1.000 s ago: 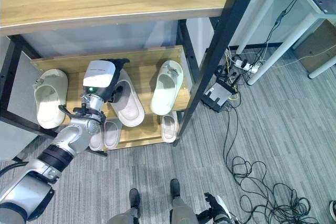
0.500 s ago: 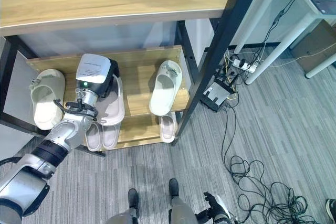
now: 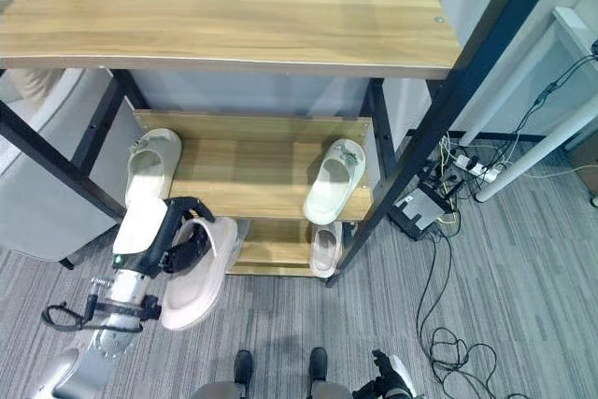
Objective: Arrange the slippers neatly on the shoe rack.
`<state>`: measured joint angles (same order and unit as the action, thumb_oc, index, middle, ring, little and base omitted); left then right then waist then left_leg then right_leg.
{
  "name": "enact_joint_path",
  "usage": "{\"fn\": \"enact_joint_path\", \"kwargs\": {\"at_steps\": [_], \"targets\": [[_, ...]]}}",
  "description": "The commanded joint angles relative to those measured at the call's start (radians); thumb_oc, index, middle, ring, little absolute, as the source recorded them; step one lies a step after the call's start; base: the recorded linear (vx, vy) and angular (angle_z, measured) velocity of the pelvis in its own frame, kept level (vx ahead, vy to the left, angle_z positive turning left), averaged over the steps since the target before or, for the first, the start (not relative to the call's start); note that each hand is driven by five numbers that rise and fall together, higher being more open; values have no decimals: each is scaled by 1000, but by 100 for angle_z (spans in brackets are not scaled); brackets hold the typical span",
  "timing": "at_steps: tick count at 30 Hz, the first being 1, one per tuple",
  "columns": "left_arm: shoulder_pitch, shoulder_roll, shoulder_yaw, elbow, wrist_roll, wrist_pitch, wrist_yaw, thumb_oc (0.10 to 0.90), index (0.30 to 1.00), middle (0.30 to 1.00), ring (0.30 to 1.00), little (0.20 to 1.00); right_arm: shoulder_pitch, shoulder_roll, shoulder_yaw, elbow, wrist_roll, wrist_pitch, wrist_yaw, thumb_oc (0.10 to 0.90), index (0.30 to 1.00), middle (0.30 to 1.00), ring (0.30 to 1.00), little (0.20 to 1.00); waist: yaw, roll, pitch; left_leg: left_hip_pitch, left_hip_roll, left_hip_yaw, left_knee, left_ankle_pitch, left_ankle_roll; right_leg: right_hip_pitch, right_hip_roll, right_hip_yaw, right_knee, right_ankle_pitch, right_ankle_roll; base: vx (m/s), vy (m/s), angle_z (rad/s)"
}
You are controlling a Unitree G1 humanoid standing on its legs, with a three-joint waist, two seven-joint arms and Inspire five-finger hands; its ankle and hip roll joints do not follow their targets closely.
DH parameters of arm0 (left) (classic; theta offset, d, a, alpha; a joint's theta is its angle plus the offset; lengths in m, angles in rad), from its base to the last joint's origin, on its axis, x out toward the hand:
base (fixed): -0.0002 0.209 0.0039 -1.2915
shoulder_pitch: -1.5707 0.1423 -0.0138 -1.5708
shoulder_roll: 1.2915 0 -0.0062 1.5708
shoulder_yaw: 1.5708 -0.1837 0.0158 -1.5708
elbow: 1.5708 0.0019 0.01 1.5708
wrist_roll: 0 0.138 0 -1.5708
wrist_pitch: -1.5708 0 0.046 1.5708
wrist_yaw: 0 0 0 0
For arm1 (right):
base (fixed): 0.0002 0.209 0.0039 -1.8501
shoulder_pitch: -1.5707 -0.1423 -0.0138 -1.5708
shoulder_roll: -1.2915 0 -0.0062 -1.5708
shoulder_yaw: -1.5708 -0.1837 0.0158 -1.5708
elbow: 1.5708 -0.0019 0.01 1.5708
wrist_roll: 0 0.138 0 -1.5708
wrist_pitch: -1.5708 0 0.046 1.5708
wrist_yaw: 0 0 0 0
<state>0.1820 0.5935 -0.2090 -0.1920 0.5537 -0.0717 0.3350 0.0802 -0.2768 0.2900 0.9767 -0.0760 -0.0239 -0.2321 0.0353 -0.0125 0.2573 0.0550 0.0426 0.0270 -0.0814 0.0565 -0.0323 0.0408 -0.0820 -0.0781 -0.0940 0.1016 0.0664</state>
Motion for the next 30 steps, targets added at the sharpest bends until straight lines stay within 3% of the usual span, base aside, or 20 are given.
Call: {"fn": "enact_joint_path", "kwargs": {"at_steps": [1,5,6,7,10,11,14,17,18,19,20,21,23,26,30], "targets": [[-126,-26,-14,-36,-37,-81,15,400,300,300,300,300,-22,18,4,19,11,-35,-10,800,900,900,900,900,12,7,-80,14,-17,0,83,-138,24,44,-29,-18,51,-132,64,-20,-19,12],[-165,-37,-91,41,-30,-76,-1,400,300,300,300,300,-22,12,8,22,23,-37,-20,800,900,900,900,900,13,0,-51,-15,-17,-14,147,-155,24,40,-27,-16,62,-138,56,-38,-46,1],[-227,-39,-138,84,-15,-90,45,400,300,300,300,300,-40,8,21,19,41,-48,-35,800,900,900,900,900,10,-10,2,-61,-15,-27,210,-175,22,9,-24,-11,116,-160,52,-117,-61,3],[-238,-41,-144,95,-13,-93,52,400,300,300,300,300,-45,9,18,22,42,-49,-35,800,900,900,900,900,11,-10,5,-70,-15,-28,223,-181,22,2,-24,-11,127,-166,51,-212,-74,5],[-405,-56,-268,232,22,-74,118,400,300,300,300,300,-103,-15,42,8,69,-60,-61,800,900,900,900,900,-4,-11,94,-215,-5,-38,375,-215,28,-168,-15,1,341,-224,36,-262,-50,9],[-476,-65,-323,290,59,-52,153,400,300,300,300,300,-113,-27,49,-7,80,-69,-82,800,900,900,900,900,-16,-11,109,-289,-2,-45,454,-231,31,-245,-16,4,443,-249,29,-190,-49,4],[-578,-95,-402,381,119,-18,183,400,300,300,300,300,-129,-47,62,-42,77,-78,-110,800,900,900,900,900,-36,1,123,-380,3,-49,548,-258,35,-345,-27,13,546,-287,22,-114,-9,2],[-647,-136,-414,440,141,35,250,400,300,300,300,300,-146,-67,111,-114,1,-83,-154,800,900,900,900,900,-59,14,151,-486,9,-52,679,-297,49,-456,-26,24,669,-331,-2,-107,8,-10],[-681,-154,-417,465,151,72,304,400,300,300,300,300,-166,-79,131,-153,-37,-84,-195,800,900,900,900,900,-69,25,166,-549,17,-52,769,-334,56,-531,-22,34,758,-371,-15,-100,12,-8],[-683,-155,-417,467,151,72,306,400,300,300,300,300,-167,-80,130,-154,-37,-83,-196,800,900,900,900,900,-69,26,162,-559,17,-52,772,-329,56,-541,-22,34,760,-367,-16,-89,21,-9],[-709,-166,-412,486,158,109,366,400,300,300,300,300,-180,-92,133,-192,-76,-84,-246,800,900,900,900,900,-76,33,180,-626,27,-54,867,-369,67,-613,-19,41,843,-399,-21,-53,12,-15],[-711,-167,-413,488,158,109,368,400,300,300,300,300,-181,-92,132,-192,-76,-84,-246,800,900,900,900,900,-76,34,177,-634,28,-54,874,-373,67,-620,-19,41,849,-402,-21,-81,37,-22],[-749,-169,-404,493,169,155,453,400,300,300,300,300,-219,-100,139,-243,-123,-83,-318,800,900,900,900,900,-82,46,200,-748,37,-55,1008,-423,85,-746,-5,46,972,-443,-25,-76,38,-17],[-789,-154,-391,492,178,198,515,400,300,300,300,300,-267,-108,147,-274,-158,-75,-365,800,900,900,900,900,-81,57,212,-857,40,-68,1140,-494,101,-855,6,64,1088,-502,-25,15,35,-18],[-886,-130,-376,502,181,253,579,400,300,300,300,300,-366,-128,181,-265,-214,-34,-384,800,900,900,900,900,-74,74,232,-1004,43,-78,1332,-567,127,-1001,6,81,1254,-551,-27,-41,38,-3]]}}
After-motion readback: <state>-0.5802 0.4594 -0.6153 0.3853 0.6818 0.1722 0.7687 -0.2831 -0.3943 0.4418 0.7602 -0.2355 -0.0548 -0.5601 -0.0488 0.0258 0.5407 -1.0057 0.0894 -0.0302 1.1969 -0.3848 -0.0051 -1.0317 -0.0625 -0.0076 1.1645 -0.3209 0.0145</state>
